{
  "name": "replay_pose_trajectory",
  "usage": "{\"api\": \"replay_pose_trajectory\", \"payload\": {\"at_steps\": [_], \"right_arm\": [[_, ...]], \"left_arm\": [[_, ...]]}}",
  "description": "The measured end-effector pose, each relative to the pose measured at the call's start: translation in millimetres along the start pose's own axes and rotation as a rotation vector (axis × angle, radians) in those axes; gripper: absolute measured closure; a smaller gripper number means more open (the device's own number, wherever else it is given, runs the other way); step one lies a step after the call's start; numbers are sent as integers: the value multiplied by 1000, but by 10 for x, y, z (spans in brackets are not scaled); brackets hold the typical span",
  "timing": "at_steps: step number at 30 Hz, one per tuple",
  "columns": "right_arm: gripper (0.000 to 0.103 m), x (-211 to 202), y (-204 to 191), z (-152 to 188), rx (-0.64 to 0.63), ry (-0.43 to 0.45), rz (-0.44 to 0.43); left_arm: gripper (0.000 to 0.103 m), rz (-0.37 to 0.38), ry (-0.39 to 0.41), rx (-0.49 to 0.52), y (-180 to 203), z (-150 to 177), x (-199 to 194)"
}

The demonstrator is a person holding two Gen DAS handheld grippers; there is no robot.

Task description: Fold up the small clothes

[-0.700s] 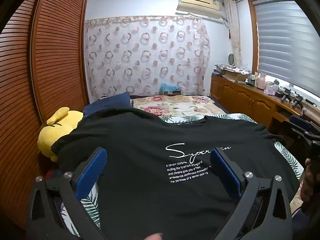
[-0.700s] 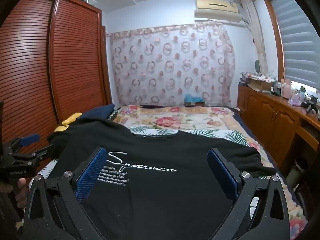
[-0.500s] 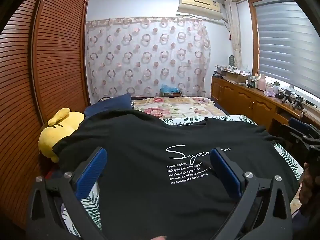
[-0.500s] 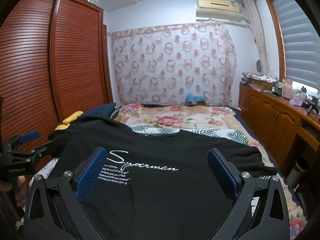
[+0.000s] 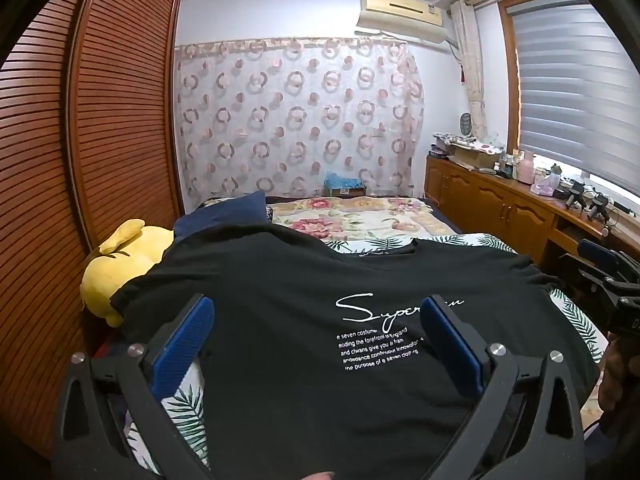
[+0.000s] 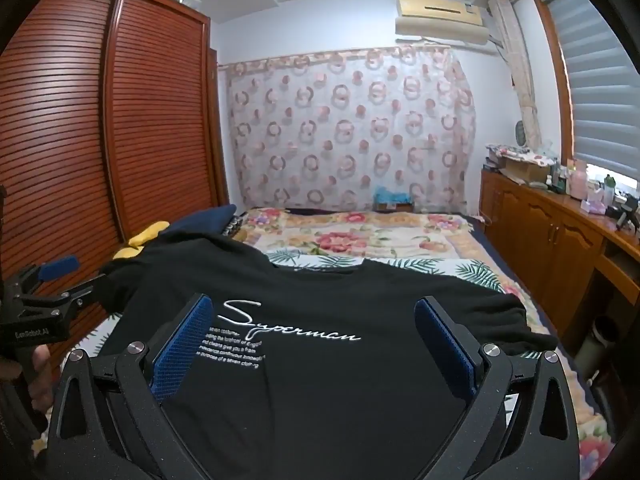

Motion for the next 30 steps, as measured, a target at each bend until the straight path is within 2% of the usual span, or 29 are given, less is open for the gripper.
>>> {"api": "replay_pose_trajectory", "payload": {"at_steps": [30], "right_arm": [[0, 4, 6, 1, 0, -1, -3]], "left_arm": [[0, -6, 0, 2, -52, -21, 39]]}}
Point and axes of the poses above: each gripper's, at about its wrist camera, not at the fingertips, and x roughly the way its jaws point, y to its right, z to its underside, the point moved 8 cm from there along x, roughly the way its jaws point, and after that the axes turned 1 degree about z, right-handed, at the moved point
